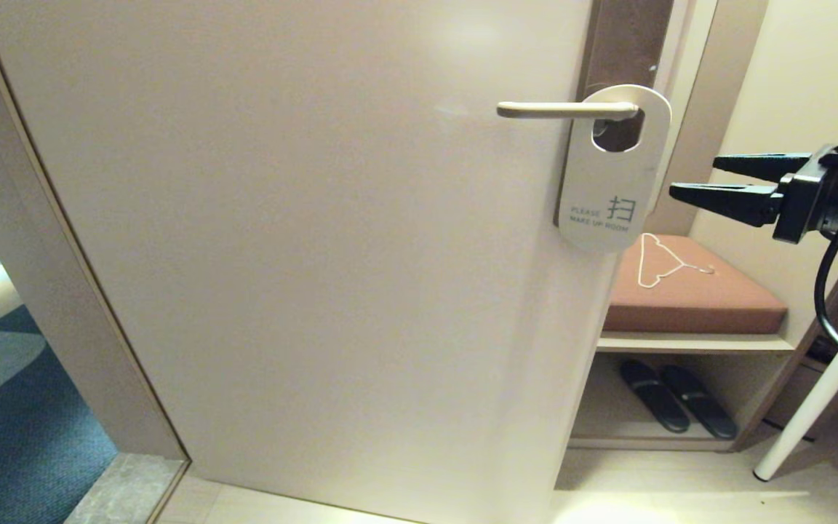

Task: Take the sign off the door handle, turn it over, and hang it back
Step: Take down the sign

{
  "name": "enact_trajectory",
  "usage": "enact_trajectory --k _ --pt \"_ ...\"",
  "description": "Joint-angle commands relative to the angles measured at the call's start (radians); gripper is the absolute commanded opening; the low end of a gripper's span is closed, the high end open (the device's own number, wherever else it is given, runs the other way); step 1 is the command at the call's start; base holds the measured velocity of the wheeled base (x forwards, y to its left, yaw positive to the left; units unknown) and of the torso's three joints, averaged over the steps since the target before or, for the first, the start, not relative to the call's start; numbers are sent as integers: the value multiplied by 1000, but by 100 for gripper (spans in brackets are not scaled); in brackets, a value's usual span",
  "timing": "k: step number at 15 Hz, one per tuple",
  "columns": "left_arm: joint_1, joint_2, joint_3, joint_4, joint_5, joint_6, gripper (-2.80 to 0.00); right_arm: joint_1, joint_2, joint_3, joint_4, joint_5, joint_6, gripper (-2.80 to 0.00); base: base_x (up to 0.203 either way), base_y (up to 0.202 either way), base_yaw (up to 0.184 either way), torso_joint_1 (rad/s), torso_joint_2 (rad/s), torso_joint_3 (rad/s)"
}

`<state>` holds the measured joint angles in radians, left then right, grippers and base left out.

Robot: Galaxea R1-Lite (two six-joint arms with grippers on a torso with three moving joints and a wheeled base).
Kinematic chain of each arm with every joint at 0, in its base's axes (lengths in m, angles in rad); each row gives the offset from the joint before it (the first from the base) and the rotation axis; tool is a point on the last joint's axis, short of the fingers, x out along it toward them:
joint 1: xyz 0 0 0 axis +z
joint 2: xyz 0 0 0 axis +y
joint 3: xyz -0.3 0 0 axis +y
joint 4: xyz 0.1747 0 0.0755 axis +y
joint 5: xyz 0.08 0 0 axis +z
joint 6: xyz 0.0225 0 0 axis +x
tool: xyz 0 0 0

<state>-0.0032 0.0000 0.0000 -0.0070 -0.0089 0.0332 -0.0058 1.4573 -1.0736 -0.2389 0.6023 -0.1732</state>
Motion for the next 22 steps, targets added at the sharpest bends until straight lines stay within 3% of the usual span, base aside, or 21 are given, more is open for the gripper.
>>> enact_trajectory --k 1,5,22 --pt "0 2 0 -1 0 1 -280 12 -3 4 -2 4 -2 0 0 0 0 0 0 0" --pt "0 2 0 -1 0 1 -280 37 19 1 4 63 0 0 0 0 0 0 0 0" --pt "0 2 0 -1 0 1 -280 92 225 -167 -3 119 43 0 0 0 0 0 0 0"
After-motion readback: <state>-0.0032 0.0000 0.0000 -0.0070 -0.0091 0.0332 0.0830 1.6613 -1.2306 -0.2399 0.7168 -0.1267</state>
